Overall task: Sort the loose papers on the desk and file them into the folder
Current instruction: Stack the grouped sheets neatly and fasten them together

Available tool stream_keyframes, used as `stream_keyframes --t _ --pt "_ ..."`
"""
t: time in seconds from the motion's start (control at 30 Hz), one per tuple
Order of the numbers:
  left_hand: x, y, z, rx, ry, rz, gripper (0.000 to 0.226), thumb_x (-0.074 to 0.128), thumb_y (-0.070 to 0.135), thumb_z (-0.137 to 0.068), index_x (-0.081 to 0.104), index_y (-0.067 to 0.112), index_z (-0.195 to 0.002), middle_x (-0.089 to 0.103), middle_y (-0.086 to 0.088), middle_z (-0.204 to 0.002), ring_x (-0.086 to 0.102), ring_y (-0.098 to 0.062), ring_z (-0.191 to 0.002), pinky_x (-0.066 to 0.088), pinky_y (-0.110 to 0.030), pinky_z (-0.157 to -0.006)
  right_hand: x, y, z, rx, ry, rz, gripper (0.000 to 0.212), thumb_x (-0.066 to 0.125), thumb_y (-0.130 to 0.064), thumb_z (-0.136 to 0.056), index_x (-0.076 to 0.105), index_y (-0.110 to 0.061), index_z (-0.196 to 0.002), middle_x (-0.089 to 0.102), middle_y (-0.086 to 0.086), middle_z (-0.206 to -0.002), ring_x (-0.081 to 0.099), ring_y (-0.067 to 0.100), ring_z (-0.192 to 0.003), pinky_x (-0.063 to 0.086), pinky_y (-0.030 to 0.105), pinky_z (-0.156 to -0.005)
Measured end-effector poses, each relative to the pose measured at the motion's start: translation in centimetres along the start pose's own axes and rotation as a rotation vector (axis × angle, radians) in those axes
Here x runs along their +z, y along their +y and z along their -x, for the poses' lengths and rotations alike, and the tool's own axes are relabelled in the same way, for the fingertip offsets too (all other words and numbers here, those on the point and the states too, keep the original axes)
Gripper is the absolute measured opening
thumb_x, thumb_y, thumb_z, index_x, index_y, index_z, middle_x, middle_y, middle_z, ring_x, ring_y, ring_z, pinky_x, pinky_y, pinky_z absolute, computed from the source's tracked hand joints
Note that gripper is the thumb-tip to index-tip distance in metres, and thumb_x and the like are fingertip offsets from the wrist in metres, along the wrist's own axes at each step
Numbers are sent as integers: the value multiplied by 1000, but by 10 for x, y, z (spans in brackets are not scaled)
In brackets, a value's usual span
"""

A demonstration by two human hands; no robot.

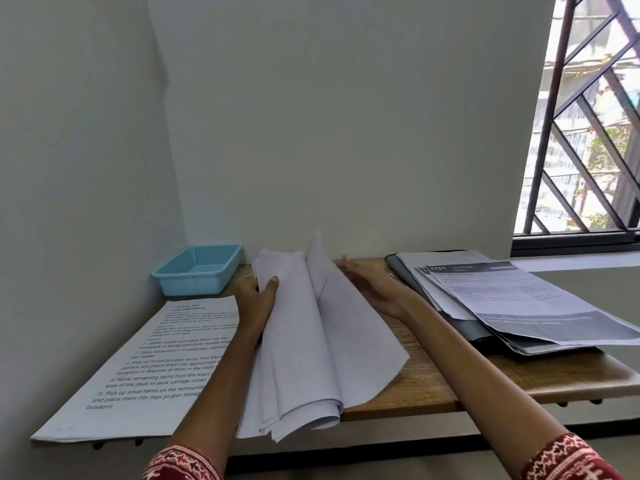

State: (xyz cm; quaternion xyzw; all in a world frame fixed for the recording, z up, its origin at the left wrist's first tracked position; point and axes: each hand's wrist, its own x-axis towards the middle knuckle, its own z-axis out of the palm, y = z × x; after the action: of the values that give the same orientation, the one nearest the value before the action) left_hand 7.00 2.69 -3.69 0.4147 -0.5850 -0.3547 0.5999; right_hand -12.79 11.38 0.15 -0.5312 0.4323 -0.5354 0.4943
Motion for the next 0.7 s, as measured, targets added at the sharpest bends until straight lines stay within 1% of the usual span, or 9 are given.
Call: stream_keyframes --t 0.03,0.1,0.2,0.33,0.43,0.57,0.63,0.67,0.7 --pt "0 0 0 0 4 5 17 61 10 -89 65 -2 -99 63 -9 -92 59 -21 -84 44 -28 -73 7 0 0 4 -65 23 48 55 -50 -89 66 -11 -116 64 5 -119 55 21 -114 41 35 -98" --pt "-1 0 0 -11 16 36 15 60 10 -89 64 0 -99 63 -8 -91 59 -21 -84 46 -29 -76 21 -2 1 -10 -139 131 47 51 -45 -90 64 -11 -119 62 -3 -125 52 14 -122 41 34 -102" --pt "-3 1 1 -38 15 79 16 61 11 -89 65 2 -102 65 -8 -92 61 -23 -84 50 -33 -78 43 -2 1 -74 -104 296 34 58 -30 -92 61 -20 -125 55 -5 -133 47 13 -128 43 34 -104" --pt "-3 2 3 -17 8 95 9 61 9 -89 62 9 -98 63 -4 -86 60 -22 -82 50 -34 -78 57 2 -4 -39 -17 289 60 63 -32 -89 39 -23 -143 36 6 -149 36 12 -134 41 34 -104" --pt "-4 1 1 7 -3 87 11 60 9 -89 63 7 -99 64 -7 -91 60 -22 -83 49 -33 -78 59 5 -7 -28 -15 270 70 63 -40 -88 30 -24 -147 32 5 -151 37 12 -133 40 31 -101" --pt "-2 1 0 25 21 47 22 61 8 -88 63 -2 -107 62 -4 -94 59 -21 -88 45 -29 -78 48 9 -13 -6 -35 158 77 56 -72 -76 47 -25 -137 56 -3 -135 53 14 -121 45 35 -95" --pt "-2 -1 -1 2 33 -2 23 61 9 -88 64 -4 -107 62 -5 -95 61 -24 -90 44 -27 -77 36 5 -11 18 -25 38 69 45 -73 -82 55 -25 -130 63 -3 -125 58 16 -117 44 37 -100" --pt "-2 -3 -2 -23 38 -28 22 61 9 -88 64 -6 -103 62 -7 -93 62 -27 -91 43 -27 -76 32 0 -7 38 15 0 64 38 -69 -88 58 -22 -125 67 -1 -116 63 14 -108 48 32 -95" --pt "-2 -5 -4 -58 42 -45 21 60 11 -88 65 -7 -98 63 -10 -90 63 -30 -93 43 -27 -74 25 -4 -9 65 67 -13 62 31 -66 -92 60 -17 -116 70 0 -102 67 10 -92 51 25 -81"
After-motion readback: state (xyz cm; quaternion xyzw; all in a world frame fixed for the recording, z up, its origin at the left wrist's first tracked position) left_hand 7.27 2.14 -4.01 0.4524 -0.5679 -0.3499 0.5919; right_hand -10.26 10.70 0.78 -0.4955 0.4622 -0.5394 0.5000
